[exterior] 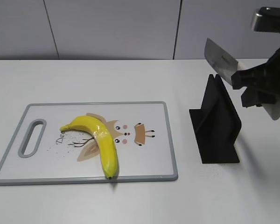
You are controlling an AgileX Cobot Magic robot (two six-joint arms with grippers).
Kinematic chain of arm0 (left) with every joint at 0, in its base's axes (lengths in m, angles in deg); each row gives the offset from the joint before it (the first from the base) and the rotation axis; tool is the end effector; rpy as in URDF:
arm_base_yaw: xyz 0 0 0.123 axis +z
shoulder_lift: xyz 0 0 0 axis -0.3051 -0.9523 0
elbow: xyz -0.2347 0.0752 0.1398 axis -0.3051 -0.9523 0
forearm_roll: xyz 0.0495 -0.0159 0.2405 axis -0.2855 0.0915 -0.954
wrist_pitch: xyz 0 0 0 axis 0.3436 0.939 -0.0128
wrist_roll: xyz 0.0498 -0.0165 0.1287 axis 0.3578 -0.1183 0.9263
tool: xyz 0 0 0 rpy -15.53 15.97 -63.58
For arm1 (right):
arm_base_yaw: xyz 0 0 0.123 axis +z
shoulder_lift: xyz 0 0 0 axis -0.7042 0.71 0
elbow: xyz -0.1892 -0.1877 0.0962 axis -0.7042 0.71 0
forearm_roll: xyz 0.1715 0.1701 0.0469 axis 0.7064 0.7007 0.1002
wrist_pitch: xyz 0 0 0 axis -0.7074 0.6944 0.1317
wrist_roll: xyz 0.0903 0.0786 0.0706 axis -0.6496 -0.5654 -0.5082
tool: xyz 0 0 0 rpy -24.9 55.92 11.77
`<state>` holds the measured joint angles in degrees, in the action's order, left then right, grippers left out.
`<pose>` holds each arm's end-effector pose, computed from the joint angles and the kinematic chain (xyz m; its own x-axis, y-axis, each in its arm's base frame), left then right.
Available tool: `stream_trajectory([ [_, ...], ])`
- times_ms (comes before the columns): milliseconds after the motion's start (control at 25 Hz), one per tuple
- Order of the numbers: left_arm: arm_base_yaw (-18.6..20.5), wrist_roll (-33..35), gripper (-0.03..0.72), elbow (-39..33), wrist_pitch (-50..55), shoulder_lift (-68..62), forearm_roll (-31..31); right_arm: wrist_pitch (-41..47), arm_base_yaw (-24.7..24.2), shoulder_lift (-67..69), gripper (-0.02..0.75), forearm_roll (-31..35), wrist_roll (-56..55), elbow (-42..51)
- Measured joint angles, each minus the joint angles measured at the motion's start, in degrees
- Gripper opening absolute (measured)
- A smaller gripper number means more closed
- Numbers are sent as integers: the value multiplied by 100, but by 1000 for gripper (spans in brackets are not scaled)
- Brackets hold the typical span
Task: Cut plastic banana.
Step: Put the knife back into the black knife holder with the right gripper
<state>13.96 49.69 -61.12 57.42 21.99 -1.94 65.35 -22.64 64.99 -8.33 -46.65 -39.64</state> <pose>0.0330 -0.0033 0.2473 -0.4634 0.1756 -0.8686 0.1417 0.9822 0.1230 0.2622 0.1053 0.2239 -0.8822 0.0352 -0.4695 -0.0546 0.9828 0.1764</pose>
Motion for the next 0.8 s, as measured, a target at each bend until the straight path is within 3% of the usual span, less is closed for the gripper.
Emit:
stream_trajectory([
  [400,0,0,544,0,0,0,0,53,0,419,193,72,32,0],
  [800,0,0,544,0,0,0,-1,733,0,453,193,515,132,0],
])
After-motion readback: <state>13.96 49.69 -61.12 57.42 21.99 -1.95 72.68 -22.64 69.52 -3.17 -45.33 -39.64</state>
